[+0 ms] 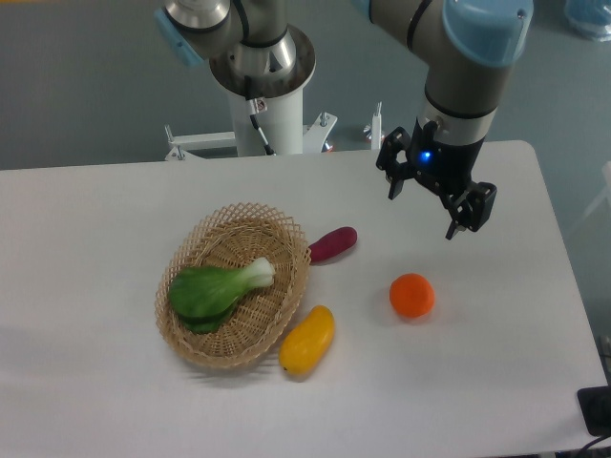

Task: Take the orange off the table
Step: 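Move the open gripper down toward the orange on the table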

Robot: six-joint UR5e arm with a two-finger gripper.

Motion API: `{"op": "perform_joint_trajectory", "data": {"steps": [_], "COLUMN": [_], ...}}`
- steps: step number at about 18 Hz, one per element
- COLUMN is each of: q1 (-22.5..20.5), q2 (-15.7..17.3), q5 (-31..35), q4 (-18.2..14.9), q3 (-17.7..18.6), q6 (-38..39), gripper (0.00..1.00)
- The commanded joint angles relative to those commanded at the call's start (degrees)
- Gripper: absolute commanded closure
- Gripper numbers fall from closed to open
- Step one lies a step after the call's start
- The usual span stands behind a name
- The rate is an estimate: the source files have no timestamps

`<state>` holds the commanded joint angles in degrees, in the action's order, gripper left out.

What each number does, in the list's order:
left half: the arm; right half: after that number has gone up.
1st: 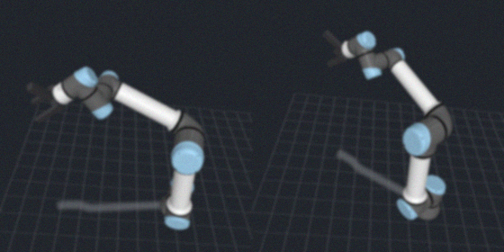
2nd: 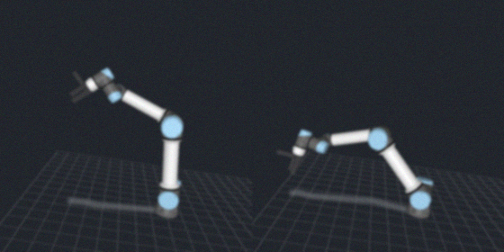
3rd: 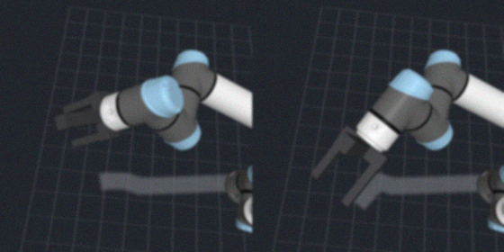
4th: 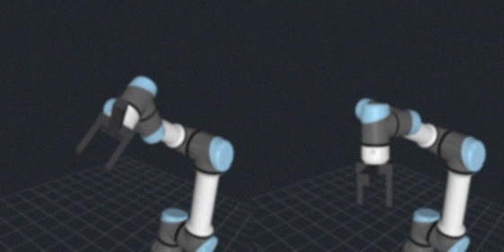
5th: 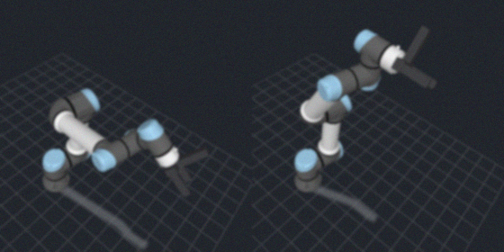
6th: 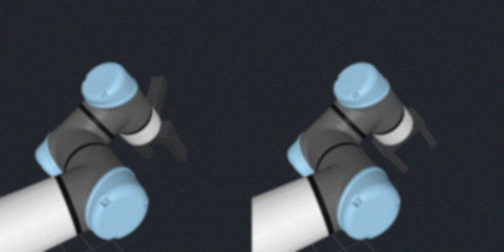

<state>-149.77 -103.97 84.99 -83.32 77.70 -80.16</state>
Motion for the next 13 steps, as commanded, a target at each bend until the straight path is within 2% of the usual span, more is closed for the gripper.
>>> {"op": "perform_joint_trajectory", "data": {"steps": [5, 7, 13], "q1": [0.35, 0.61, 0.88], "q2": [-0.44, -0.62, -1.06], "q5": [-0.26, -0.35, -0.26], "q4": [1.31, 3.68, 11.59], "q3": [0.79, 1.92, 8.6], "q6": [0.52, 1.14, 4.39], "gripper": [0.0, 0.0, 0.0]}}
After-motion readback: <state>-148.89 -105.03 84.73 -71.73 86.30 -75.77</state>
